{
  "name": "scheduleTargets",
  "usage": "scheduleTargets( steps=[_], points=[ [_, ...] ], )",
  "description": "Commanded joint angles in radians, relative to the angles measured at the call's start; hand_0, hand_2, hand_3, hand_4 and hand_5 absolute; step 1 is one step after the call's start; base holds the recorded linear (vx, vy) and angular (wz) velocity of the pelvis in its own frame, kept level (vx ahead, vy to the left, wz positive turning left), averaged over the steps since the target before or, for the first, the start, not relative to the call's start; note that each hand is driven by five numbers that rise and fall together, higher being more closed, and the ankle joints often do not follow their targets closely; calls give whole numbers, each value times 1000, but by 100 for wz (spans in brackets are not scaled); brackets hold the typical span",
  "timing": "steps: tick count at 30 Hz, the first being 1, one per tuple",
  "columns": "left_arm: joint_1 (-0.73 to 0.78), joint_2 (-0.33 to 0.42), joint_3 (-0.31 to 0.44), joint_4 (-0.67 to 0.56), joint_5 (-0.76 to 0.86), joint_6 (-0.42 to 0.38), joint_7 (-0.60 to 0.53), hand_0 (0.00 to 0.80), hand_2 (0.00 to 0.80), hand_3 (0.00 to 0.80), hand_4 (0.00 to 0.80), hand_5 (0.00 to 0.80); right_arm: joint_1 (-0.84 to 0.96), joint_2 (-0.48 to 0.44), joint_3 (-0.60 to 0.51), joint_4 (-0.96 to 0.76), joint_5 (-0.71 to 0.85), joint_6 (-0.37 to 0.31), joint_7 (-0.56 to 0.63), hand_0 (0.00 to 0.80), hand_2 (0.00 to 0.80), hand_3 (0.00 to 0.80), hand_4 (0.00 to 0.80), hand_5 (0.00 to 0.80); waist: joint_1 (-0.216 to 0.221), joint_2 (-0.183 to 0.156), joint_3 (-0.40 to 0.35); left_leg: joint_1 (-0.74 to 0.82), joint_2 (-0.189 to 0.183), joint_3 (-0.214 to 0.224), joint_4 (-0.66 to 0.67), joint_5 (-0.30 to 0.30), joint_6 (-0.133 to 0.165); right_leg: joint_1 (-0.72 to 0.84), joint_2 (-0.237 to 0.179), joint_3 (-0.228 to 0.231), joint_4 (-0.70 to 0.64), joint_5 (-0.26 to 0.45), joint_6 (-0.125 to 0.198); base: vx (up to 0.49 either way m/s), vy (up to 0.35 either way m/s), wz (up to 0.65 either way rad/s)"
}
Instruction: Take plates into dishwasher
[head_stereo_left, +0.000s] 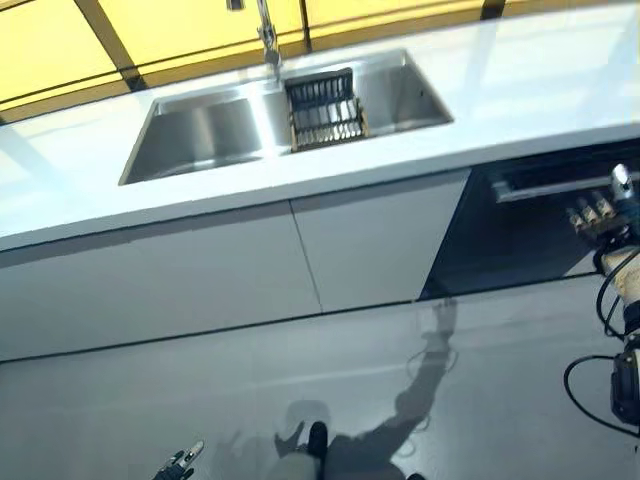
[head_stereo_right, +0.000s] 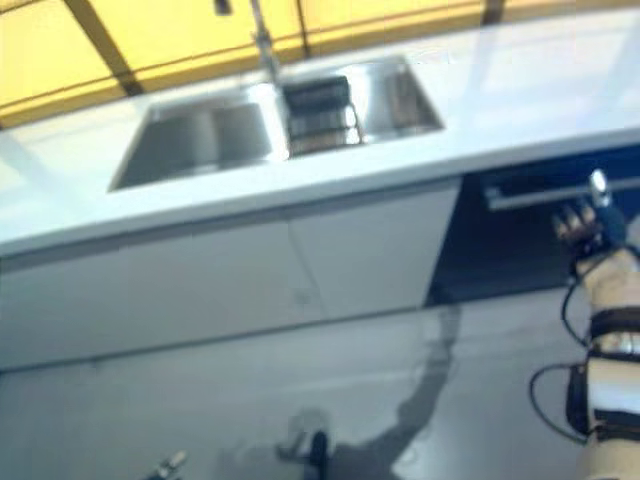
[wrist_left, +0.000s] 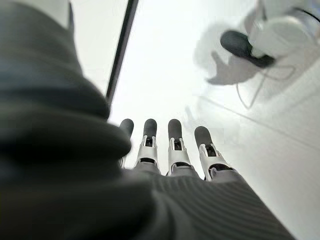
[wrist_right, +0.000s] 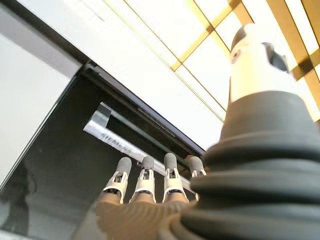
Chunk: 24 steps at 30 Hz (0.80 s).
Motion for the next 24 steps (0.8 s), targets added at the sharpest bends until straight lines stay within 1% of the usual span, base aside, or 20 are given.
scheduleTargets(
  steps=[1, 4, 7, 10, 11, 13, 16, 18, 19, 21, 23, 24],
  points=[
    [-19, 44, 42, 36, 54, -40, 15, 0, 0, 0, 0, 0, 37, 15, -18, -50, -79, -13, 47, 0, 0, 0, 0, 0, 13, -22, -30, 40, 8, 41, 10, -103, 13, 65, 36, 25, -103, 1, -60, 61, 78, -4],
    [-23, 43, 58, 54, 79, -43, 25, 0, 0, 0, 0, 0, 131, 76, -20, -74, -117, -1, 83, 0, 0, 0, 0, 0, 3, -37, -61, 72, 14, 51, -12, -108, 17, 96, 43, 31, -138, 11, -55, 57, 73, -2],
    [-38, 44, 70, 69, 104, -37, 29, 0, 0, 0, 0, 0, 224, 159, -2, -110, -185, -8, 100, 0, 0, 0, 0, 0, -9, -50, -85, 107, 15, 60, -52, -103, 20, 126, 52, 38, -184, 30, -46, 24, 66, -9],
    [-50, 42, 77, 70, 113, -30, 41, 0, 0, 0, 0, 0, 323, 244, 34, -146, -285, -20, 119, 0, 0, 0, 0, 0, -21, -63, -102, 116, 17, 66, -53, -112, 22, 143, 58, 44, -218, 51, -37, -19, 49, -4],
    [-51, 42, 76, 70, 113, -28, 43, 0, 0, 0, 0, 0, 332, 253, 37, -150, -298, -19, 120, 0, 0, 0, 0, 0, -23, -65, -104, 116, 17, 66, -53, -113, 22, 144, 59, 44, -222, 53, -37, -22, 40, 1],
    [-59, 37, 79, 79, 122, -21, 44, 0, 0, 0, 0, 0, 394, 292, 65, -151, -400, -33, 139, 0, 0, 0, 0, 0, -30, -69, -113, 120, 16, 68, -53, -118, 25, 151, 62, 45, -237, 63, -33, -39, 46, 0],
    [-73, 27, 65, 95, 143, -12, 48, 0, 0, 0, 0, 0, 467, 326, 102, -138, -523, -54, 165, 0, 0, 0, 0, 0, -38, -76, -125, 127, 14, 68, -53, -125, 27, 160, 66, 43, -250, 71, -30, -33, 38, -3],
    [-81, 21, 53, 113, 176, 27, 45, 0, 0, 0, 0, 0, 506, 349, 127, -123, -591, -76, 176, 0, 0, 0, 0, 0, -40, -81, -134, 128, 13, 69, -53, -127, 28, 166, 68, 41, -262, 78, -26, 0, 0, 0],
    [-88, 18, 37, 130, 218, 71, 31, 0, 0, 0, 0, 0, 525, 363, 151, -118, -643, -96, 171, 0, 0, 0, 0, 0, -42, -83, -139, 130, 12, 70, -53, -128, 28, 170, 68, 38, -273, 83, -24, 0, 0, 0],
    [-97, 11, 10, 170, 299, 116, 37, 0, 0, 0, 0, 0, 546, 382, 185, -117, -703, -119, 157, 0, 0, 0, 0, 0, -46, -86, -143, 132, 13, 74, -53, -127, 27, 168, 67, 36, -275, 87, -21, 0, 0, 0],
    [-109, 4, -18, 202, 351, 194, 23, 0, 0, 0, 0, 0, 572, 402, 229, -139, -787, -129, 146, 0, 0, 0, 0, 0, -54, -88, -149, 134, 13, 81, -53, -128, 28, 165, 65, 35, -275, 89, -16, -3, 32, -4],
    [-114, 2, -26, 210, 373, 208, 18, 0, 0, 0, 0, 0, 579, 407, 243, -144, -812, -134, 143, 0, 0, 0, 0, 0, -56, -88, -149, 135, 13, 82, -53, -128, 29, 165, 64, 33, -275, 89, -15, 4, 33, -8]
  ],
)
